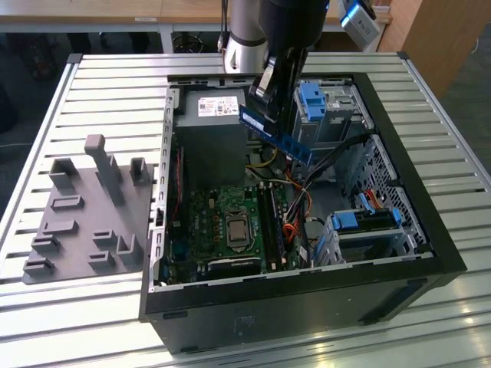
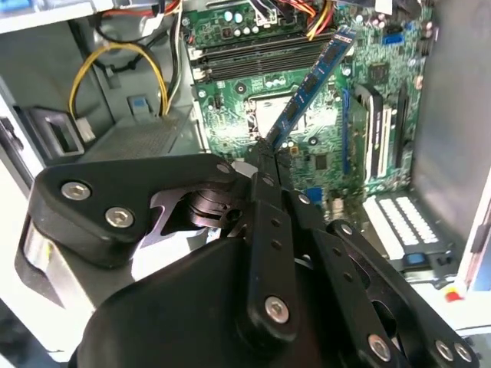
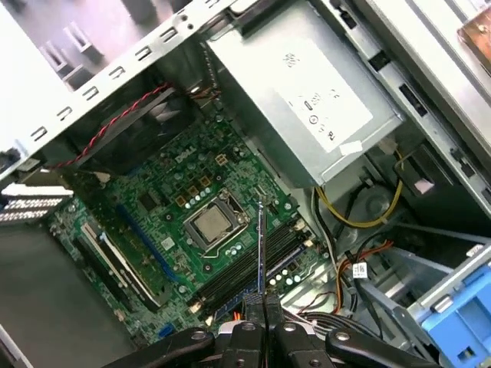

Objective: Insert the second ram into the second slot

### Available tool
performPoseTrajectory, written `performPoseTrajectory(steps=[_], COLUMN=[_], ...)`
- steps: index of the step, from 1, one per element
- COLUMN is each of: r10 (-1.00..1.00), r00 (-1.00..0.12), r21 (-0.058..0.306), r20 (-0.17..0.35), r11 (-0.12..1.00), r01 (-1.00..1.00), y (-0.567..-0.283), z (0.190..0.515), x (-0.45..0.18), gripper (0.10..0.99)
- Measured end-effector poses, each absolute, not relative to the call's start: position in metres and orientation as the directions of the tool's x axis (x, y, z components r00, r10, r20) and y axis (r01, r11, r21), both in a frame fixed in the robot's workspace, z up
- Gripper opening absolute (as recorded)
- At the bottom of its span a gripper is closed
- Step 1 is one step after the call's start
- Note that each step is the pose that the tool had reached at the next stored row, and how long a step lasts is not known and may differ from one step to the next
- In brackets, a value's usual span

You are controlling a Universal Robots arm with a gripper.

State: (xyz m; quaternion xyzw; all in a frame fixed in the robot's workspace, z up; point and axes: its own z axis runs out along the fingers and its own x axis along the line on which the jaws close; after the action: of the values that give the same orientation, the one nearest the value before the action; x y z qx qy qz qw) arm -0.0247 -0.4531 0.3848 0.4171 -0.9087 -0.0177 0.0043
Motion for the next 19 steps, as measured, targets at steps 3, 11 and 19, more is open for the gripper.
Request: performPoseTrajectory(steps=[3, 11, 19], r10=[-0.721, -0.614, -0.492], r00=[-0.693, -0.789, -0.871], r21=[0.036, 0.036, 0.036], r20=[-0.007, -0.007, -0.007], r11=[0.692, 0.789, 0.870], r01=[-0.721, -0.614, -0.492], y=[-0.4532, -0.4531, -0.4532], z=[0.3846, 0.3839, 0.3829], x=[-0.0247, -0.0247, -0.0247], gripper=[0.125, 0.125, 0.125])
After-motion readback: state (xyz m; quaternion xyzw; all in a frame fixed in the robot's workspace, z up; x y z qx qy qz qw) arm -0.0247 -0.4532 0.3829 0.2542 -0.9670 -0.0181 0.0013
